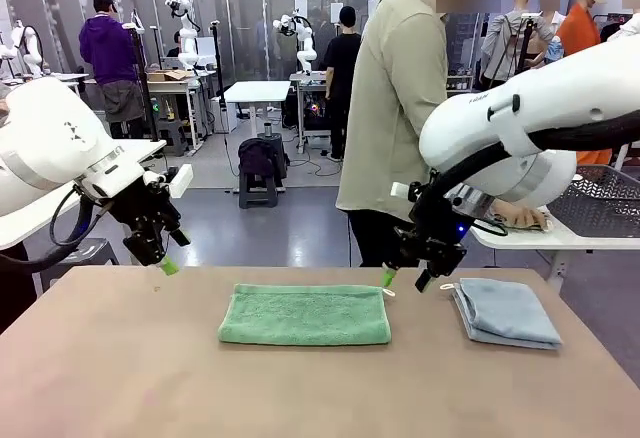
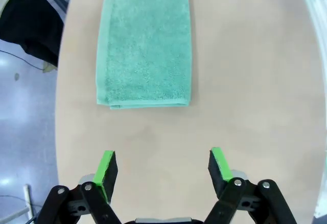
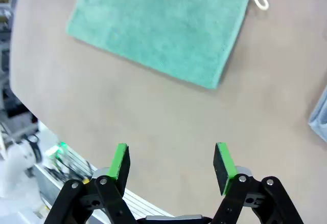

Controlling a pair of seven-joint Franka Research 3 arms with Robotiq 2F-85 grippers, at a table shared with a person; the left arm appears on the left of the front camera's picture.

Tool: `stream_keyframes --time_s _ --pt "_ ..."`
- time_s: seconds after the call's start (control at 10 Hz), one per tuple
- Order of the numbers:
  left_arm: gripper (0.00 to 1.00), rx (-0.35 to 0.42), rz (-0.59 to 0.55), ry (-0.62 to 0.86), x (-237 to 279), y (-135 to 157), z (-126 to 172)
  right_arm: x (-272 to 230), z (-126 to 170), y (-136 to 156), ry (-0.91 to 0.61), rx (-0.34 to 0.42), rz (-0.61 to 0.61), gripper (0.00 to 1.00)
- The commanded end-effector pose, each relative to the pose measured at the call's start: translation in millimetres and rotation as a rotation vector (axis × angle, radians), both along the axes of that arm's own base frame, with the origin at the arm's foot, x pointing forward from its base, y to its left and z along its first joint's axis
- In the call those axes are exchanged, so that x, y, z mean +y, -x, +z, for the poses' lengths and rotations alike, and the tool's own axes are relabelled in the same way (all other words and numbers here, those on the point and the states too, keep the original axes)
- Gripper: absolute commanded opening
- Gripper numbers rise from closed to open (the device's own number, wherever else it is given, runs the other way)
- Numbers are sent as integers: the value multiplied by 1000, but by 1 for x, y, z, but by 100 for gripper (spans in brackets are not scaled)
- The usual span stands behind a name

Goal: Fold the towels and place them in the basket.
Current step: When a person lays out a Towel with hook on the table, fold it in half twice.

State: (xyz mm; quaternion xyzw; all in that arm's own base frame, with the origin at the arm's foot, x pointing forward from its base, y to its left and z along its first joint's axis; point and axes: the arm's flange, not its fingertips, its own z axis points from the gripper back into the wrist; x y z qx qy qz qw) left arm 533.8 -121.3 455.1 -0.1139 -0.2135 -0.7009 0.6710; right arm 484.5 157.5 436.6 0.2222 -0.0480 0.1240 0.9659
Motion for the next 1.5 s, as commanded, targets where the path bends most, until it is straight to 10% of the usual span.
stream_keyframes --time_s 0.0,1.4 --pt "90 -37 -7 39 7 5 -4 2 5 10 -73 -109 -138 82" --pt "90 80 -11 616 44 -12 -50 -11 4 7 -145 -105 -211 82"
